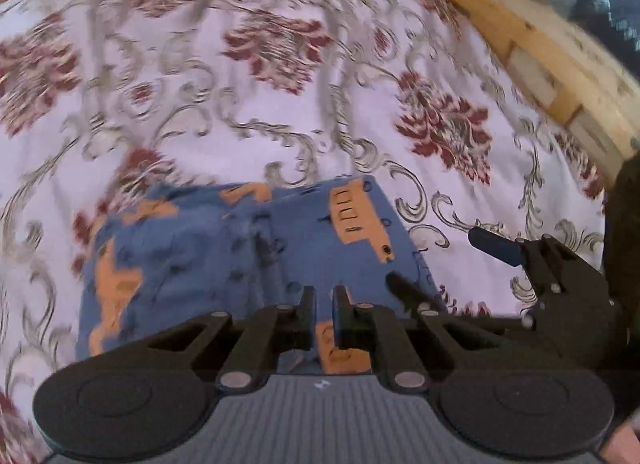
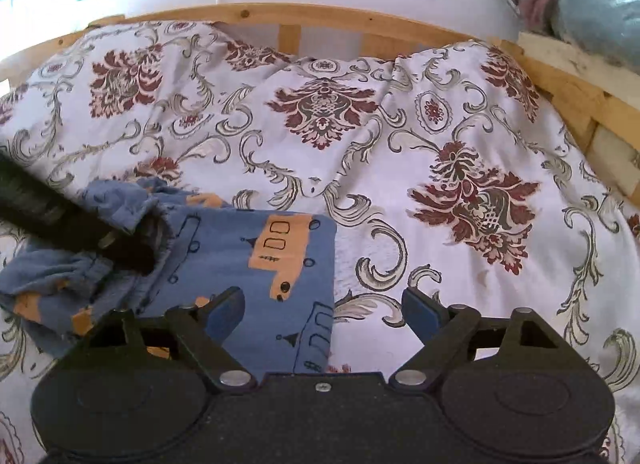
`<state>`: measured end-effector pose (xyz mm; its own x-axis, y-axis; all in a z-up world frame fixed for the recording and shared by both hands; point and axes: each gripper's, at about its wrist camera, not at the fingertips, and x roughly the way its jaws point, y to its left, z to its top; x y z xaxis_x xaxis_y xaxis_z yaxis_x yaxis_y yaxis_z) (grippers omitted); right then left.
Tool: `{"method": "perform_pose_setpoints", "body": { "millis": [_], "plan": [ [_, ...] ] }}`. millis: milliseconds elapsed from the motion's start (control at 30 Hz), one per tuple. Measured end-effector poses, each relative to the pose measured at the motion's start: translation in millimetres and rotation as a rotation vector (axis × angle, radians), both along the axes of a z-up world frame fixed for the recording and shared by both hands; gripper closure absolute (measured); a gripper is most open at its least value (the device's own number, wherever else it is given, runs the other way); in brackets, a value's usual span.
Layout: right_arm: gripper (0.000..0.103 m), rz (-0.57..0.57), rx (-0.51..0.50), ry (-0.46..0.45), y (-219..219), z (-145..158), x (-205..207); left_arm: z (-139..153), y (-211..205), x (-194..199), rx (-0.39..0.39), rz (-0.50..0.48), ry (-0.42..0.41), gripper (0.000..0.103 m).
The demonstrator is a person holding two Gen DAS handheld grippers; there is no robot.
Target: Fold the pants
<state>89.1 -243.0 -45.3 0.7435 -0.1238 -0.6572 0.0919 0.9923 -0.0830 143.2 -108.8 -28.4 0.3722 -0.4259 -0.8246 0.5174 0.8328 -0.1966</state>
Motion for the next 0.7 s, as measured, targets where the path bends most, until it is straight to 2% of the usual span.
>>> {"method": "perform_pose_setpoints", "body": {
  "millis": [67,200,267,333,400,467,500,567,633,700],
  "plan": [
    [0.016,0.015,0.010,-0.011,2,1,0,4,29,-18,-0.014,0.054,-0.076,0.076],
    [0.017,0.085,0.053,-0.019,13,-1,2,-1,67,-42,0.008,0.140,-0.189,0.071],
    [0.020,0.128,0.091,-0.016,20,-1,4,-12,72,-42,0.062,0.171,-0.215,0.071],
    [0.022,0.173,0.156,-0.010,26,2,8,-24,71,-39,0.101,0.172,-0.214,0.071],
    [0.024,0.216,0.260,0.000,27,6,17,-29,70,-39,0.086,0.159,-0.204,0.071],
    [0.024,0.264,0.324,0.024,30,11,27,-28,68,-42,0.071,0.137,-0.231,0.070],
    [0.024,0.290,0.342,0.040,32,12,34,-27,66,-44,0.069,0.119,-0.251,0.067],
    [0.024,0.313,0.348,0.070,38,15,50,-25,59,-47,0.069,0.090,-0.293,0.052],
    [0.024,0.326,0.374,0.106,40,16,68,-26,54,-49,0.079,0.076,-0.321,0.051],
    [0.024,0.332,0.422,0.151,41,14,84,-31,49,-48,0.089,0.056,-0.312,0.051]
  ]
}}
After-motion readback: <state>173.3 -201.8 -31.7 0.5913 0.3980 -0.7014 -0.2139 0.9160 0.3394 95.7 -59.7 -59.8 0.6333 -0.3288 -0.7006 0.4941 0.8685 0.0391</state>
